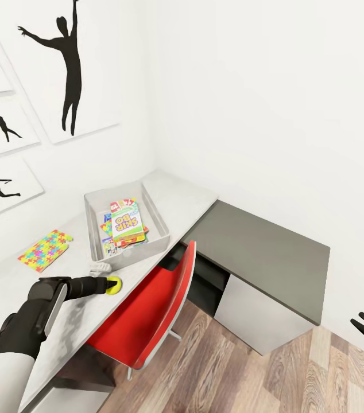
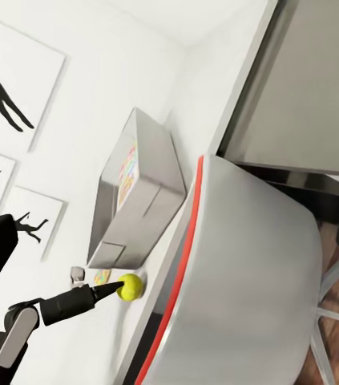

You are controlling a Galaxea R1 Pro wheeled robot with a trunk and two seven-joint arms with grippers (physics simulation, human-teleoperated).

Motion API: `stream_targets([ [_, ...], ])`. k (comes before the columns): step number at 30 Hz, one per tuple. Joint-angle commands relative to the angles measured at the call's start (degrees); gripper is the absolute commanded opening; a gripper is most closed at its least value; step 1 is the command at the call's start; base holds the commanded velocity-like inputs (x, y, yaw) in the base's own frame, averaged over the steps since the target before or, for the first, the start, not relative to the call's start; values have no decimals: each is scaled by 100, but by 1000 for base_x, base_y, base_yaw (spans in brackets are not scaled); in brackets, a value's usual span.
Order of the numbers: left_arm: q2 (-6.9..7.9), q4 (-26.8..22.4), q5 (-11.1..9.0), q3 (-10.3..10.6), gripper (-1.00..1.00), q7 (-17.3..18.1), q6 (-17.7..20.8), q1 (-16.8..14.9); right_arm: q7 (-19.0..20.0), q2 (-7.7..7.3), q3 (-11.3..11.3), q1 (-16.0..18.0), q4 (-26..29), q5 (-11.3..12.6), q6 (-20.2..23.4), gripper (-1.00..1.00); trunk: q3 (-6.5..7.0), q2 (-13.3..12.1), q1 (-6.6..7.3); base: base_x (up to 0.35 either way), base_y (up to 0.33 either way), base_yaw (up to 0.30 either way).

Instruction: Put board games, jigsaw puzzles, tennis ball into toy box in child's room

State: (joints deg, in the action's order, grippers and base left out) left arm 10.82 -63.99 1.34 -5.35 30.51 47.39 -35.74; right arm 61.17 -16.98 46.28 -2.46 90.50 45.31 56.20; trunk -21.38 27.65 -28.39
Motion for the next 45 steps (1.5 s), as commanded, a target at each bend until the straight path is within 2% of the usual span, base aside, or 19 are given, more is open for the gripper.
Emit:
stream_targets([
  [1,-1,-6,16,-10,-100,34,33,-4,9,-1,2,0,2,4,23,100,1,8,-3,-37,0,0],
  [12,7,-8,9,-10,-100,67,50,-4,9,-5,-5,1,2,4,23,100,100,8,-3,-160,0,0],
  [24,8,-26,5,-21,-100,92,66,-4,9,-10,-2,0,2,4,23,100,212,8,-3,-22,0,0],
  [29,8,-244,0,-203,-100,113,142,-4,9,-15,3,0,2,4,23,100,258,8,-3,-1,0,0],
  [34,19,-748,-8,-472,-100,133,755,-4,9,-16,4,0,2,4,23,100,305,8,-3,0,0,0],
  [40,51,-926,-5,-523,-100,166,1097,-4,9,-16,4,0,2,4,23,100,361,8,-3,0,0,0],
  [45,71,-1026,14,-499,-100,476,1242,3,9,-16,4,0,2,4,23,100,407,8,-3,0,0,0],
])
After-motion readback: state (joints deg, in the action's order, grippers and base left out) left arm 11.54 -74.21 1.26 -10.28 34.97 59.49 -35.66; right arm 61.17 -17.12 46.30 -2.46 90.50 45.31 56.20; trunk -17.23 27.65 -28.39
